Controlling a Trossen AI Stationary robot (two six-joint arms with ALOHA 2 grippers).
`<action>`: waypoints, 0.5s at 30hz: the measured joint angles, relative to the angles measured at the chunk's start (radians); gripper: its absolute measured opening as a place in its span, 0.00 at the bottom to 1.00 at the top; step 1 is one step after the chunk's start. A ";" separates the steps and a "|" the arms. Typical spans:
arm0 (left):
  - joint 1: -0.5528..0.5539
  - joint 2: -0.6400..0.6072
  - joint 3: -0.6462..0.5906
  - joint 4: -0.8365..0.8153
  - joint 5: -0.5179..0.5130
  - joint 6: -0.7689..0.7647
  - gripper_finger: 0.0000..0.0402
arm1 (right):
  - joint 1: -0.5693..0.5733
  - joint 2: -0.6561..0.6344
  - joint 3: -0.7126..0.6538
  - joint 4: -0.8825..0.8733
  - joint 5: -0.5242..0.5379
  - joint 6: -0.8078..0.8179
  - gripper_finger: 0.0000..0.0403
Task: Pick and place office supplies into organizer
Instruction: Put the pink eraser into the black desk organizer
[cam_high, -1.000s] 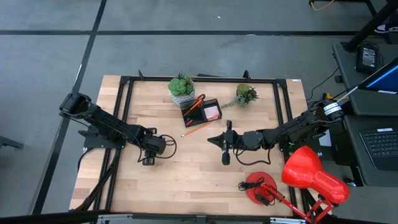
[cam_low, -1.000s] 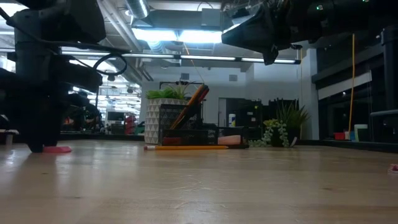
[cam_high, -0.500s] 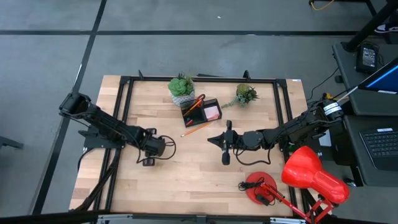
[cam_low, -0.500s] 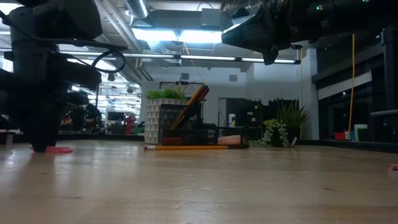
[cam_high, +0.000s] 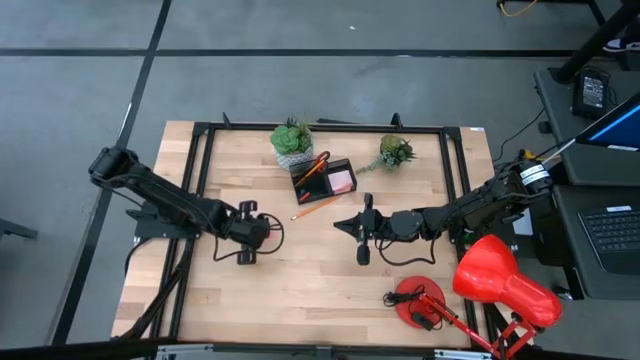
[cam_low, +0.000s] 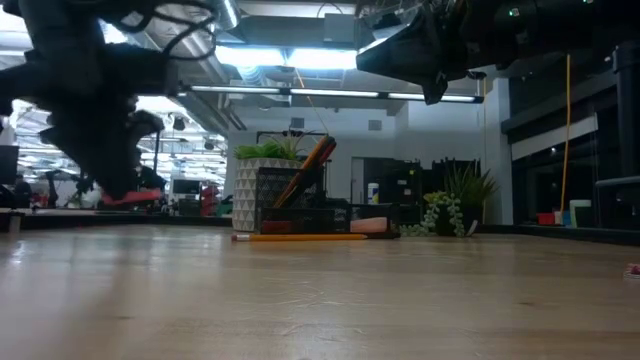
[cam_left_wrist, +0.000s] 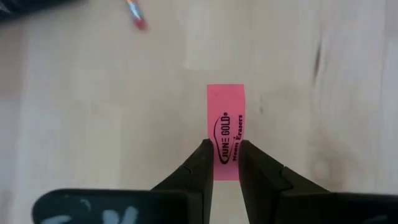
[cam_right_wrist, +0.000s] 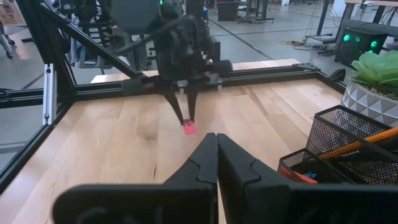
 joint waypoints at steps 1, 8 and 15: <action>0.000 -0.007 0.005 0.002 -0.020 0.000 0.14 | 0.000 0.000 0.000 0.000 0.000 0.000 0.01; 0.001 -0.024 0.024 0.162 -0.108 0.045 0.14 | 0.000 0.000 0.000 0.000 0.000 0.000 0.01; 0.033 -0.024 0.025 0.306 -0.129 0.139 0.14 | 0.000 0.000 0.000 0.000 0.000 0.000 0.01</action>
